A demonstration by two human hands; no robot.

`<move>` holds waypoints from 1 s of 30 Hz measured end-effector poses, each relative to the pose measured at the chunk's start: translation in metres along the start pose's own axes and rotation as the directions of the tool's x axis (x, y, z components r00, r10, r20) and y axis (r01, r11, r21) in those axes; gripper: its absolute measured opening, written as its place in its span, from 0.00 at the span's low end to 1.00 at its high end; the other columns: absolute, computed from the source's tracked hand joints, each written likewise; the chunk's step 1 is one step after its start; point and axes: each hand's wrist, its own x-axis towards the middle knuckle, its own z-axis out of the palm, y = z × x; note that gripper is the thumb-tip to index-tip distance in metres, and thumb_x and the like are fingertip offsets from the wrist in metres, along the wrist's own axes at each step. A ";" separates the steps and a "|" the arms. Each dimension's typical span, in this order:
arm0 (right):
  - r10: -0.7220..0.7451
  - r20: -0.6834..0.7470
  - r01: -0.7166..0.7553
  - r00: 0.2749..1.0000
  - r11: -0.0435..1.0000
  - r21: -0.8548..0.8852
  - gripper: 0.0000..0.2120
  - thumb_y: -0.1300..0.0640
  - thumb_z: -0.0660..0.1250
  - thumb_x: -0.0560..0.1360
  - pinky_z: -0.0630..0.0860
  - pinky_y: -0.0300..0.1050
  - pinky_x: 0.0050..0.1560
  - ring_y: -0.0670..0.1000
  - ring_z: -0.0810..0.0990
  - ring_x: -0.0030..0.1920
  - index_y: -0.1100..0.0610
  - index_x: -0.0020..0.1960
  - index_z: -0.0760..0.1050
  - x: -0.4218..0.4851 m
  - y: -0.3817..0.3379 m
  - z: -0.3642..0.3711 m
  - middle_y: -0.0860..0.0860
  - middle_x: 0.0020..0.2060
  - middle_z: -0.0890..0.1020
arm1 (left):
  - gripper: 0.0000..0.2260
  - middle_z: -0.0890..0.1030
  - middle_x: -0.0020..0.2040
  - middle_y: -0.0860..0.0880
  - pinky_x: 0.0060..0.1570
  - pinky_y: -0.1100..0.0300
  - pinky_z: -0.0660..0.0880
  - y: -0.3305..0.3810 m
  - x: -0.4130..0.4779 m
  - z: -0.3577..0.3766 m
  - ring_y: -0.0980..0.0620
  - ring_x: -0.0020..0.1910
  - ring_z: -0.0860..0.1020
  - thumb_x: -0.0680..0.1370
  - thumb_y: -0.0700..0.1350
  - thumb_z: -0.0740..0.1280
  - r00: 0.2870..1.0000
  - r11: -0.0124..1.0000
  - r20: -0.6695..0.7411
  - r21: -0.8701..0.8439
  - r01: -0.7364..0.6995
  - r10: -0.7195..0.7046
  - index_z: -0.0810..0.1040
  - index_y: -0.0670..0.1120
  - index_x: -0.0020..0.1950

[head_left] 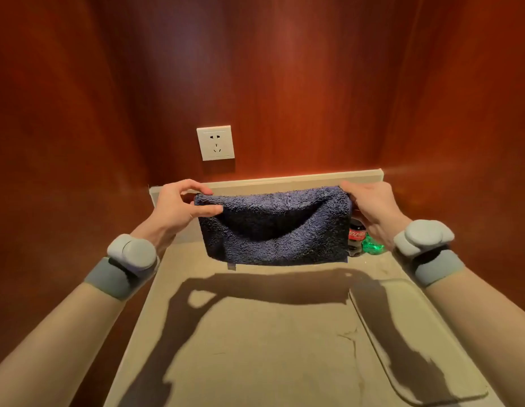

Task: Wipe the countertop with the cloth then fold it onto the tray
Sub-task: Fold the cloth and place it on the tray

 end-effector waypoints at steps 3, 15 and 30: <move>0.004 0.082 -0.007 0.997 0.999 0.041 0.22 0.60 0.79 0.75 0.85 0.51 0.54 0.55 0.88 0.45 0.62 0.66 0.77 0.003 -0.003 0.000 0.61 0.52 0.87 | 0.12 0.85 0.45 0.49 0.43 0.61 0.79 -0.004 0.003 -0.005 0.52 0.43 0.80 0.68 0.37 0.83 0.998 0.992 0.020 0.104 -0.064 0.063 0.85 0.47 0.46; -0.438 0.327 0.535 0.837 0.534 -0.655 0.08 0.53 0.78 0.76 0.77 0.54 0.52 0.56 0.81 0.51 0.56 0.53 0.89 0.012 0.004 0.015 0.54 0.49 0.85 | 0.06 0.81 0.47 0.45 0.47 0.58 0.72 -0.028 0.011 -0.016 0.46 0.49 0.79 0.75 0.44 0.79 0.957 0.837 -0.017 0.488 -0.246 0.291 0.89 0.42 0.47; -0.522 0.388 0.638 0.760 0.486 -0.597 0.06 0.55 0.80 0.74 0.82 0.55 0.51 0.53 0.83 0.44 0.55 0.44 0.85 0.035 -0.018 0.027 0.50 0.40 0.85 | 0.32 0.76 0.60 0.58 0.51 0.46 0.82 -0.002 0.009 -0.016 0.49 0.53 0.81 0.74 0.31 0.74 0.727 0.542 0.669 0.556 -0.630 0.159 0.69 0.63 0.64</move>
